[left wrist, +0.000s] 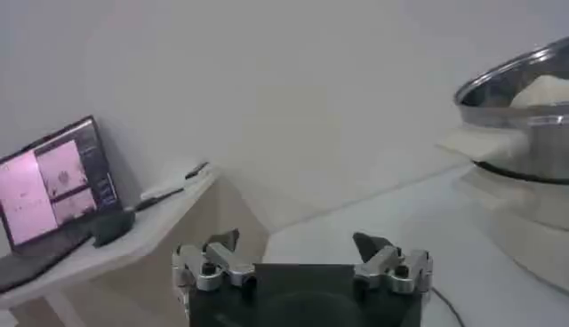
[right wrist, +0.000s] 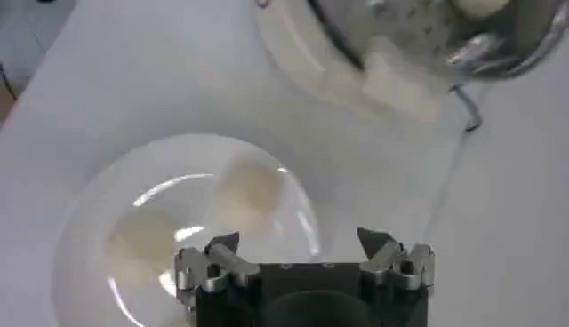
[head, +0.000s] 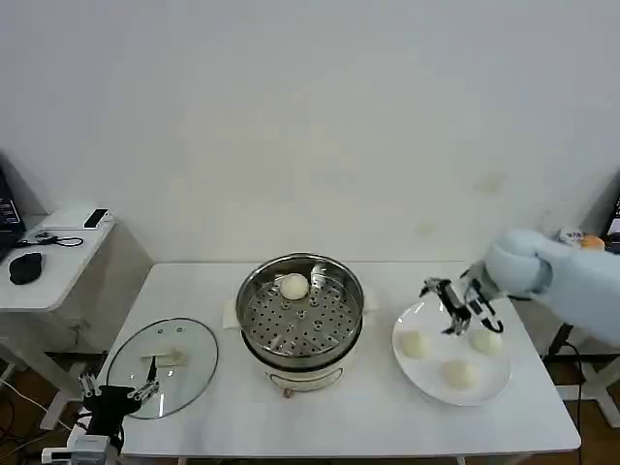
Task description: Take steamed baozi put them in steamer then cover it.
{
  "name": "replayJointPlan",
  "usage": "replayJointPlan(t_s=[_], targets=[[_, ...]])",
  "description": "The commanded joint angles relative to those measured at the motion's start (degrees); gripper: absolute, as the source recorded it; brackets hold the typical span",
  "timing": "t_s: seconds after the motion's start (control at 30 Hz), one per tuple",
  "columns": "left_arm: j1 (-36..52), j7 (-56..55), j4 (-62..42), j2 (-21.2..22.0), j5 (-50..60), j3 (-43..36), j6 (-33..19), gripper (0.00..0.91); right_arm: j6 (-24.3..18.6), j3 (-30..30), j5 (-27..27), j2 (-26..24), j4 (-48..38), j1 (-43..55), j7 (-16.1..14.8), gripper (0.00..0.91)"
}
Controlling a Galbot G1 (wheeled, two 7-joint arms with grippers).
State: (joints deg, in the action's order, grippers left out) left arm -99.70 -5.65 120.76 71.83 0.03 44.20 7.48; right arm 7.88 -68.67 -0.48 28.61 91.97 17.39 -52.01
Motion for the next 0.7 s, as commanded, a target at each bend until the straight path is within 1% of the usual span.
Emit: replayJointPlan(t_s=[0.03, 0.2, 0.33, 0.47, 0.7], targets=[[0.0, 0.1, -0.3, -0.2, -0.4, 0.0, 0.0, 0.907, 2.6, 6.6, -0.9, -0.4, -2.7, -11.7, 0.7, 0.907], [0.2, 0.2, -0.9, -0.3, -0.5, 0.0, 0.2, 0.907, 3.3, 8.8, -1.4, 3.8, -7.5, -13.1, 0.5, 0.907], [0.3, 0.3, -0.9, -0.2, -0.5, -0.1, 0.2, 0.907, 4.8, 9.7, -0.3, 7.3, -9.6, -14.0, 0.6, 0.907], [0.4, 0.4, -1.3, -0.3, -0.4, 0.0, 0.2, 0.907, 6.5, 10.0, -0.2, 9.3, -10.9, -15.0, 1.0, 0.907], [0.6, 0.4, -1.8, -0.4, -0.5, 0.2, 0.1, 0.907, 7.4, 11.4, -0.8, 11.8, -14.2, -16.5, 1.1, 0.907]])
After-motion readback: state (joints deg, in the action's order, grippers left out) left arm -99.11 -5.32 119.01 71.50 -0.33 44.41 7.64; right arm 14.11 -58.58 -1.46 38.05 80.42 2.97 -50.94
